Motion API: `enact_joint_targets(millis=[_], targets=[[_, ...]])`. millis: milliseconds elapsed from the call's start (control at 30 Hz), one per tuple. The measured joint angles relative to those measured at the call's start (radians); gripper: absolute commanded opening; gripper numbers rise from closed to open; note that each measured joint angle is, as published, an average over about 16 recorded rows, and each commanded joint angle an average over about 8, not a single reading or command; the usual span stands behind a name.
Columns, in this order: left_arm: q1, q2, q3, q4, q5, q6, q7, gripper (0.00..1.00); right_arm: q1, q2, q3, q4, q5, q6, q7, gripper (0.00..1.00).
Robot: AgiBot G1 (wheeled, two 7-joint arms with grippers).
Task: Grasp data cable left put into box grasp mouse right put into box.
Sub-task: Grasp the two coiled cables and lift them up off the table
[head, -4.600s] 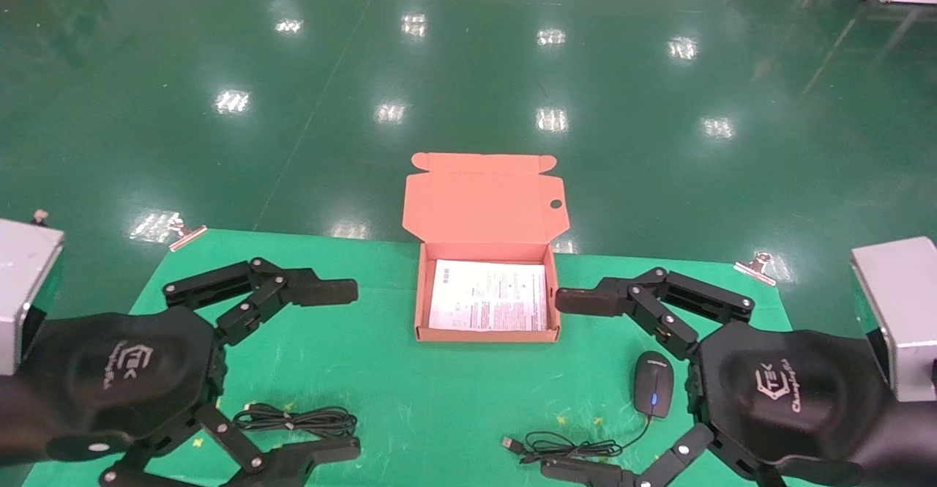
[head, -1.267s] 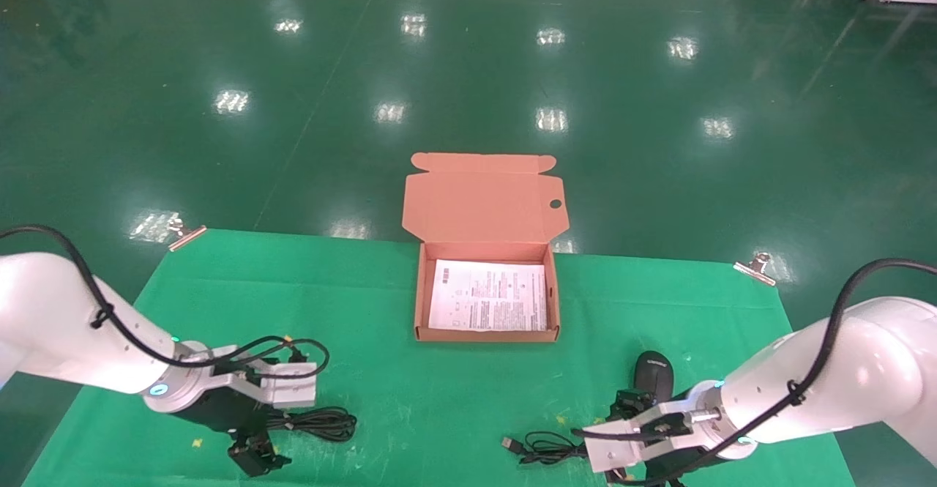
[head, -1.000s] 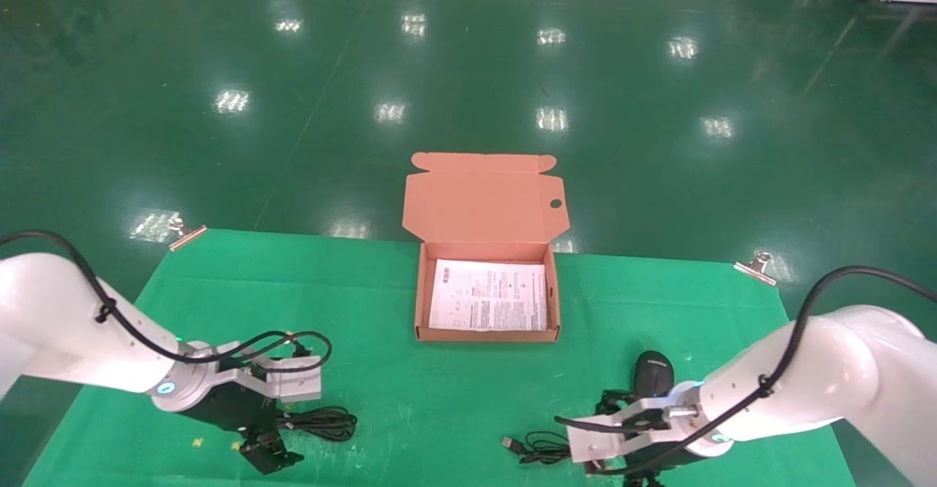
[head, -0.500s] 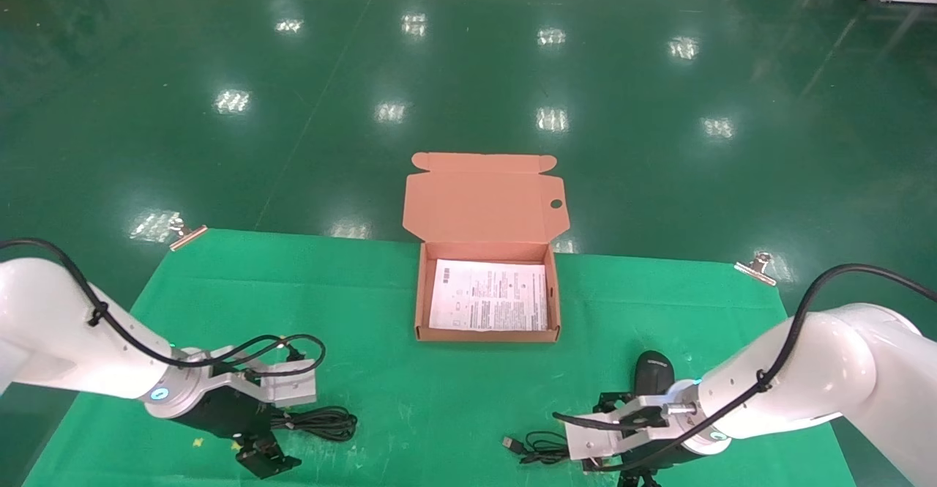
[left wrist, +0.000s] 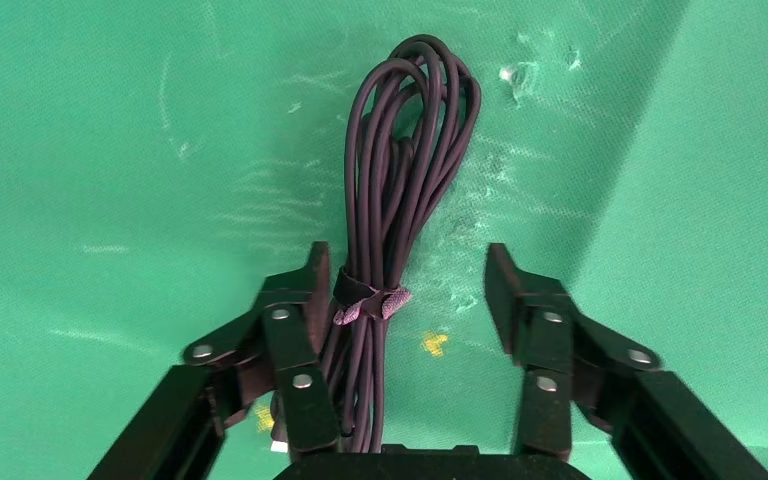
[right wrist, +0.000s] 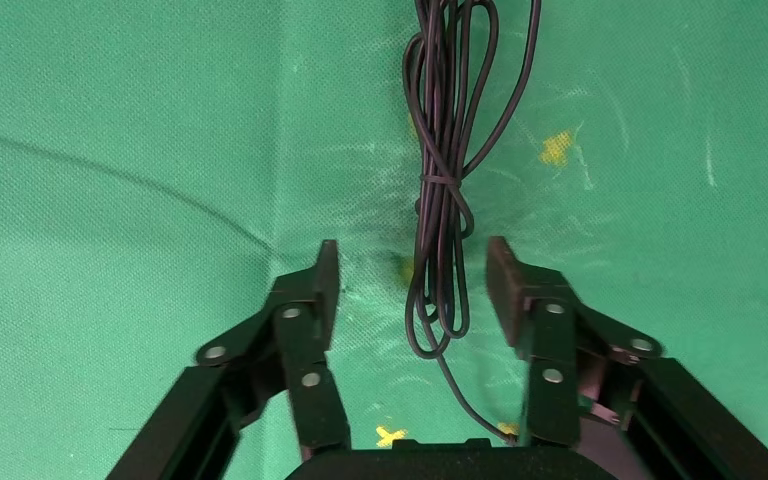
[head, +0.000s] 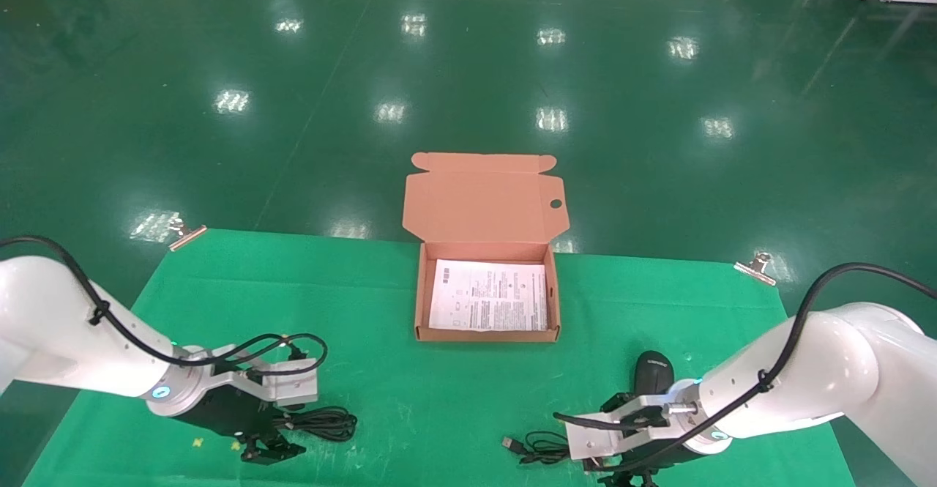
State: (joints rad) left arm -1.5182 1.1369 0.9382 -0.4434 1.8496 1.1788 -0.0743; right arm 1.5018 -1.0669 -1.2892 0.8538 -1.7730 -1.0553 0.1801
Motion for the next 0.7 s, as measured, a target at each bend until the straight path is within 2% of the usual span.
enact_joint_targets(millis=[700], targets=[[-0.010,-0.012,-0.001,-0.020,0.000,0.002,0.009,0.00,0.019,0.017,0.007,0.013,-0.004,0.002,0.015,0.00]])
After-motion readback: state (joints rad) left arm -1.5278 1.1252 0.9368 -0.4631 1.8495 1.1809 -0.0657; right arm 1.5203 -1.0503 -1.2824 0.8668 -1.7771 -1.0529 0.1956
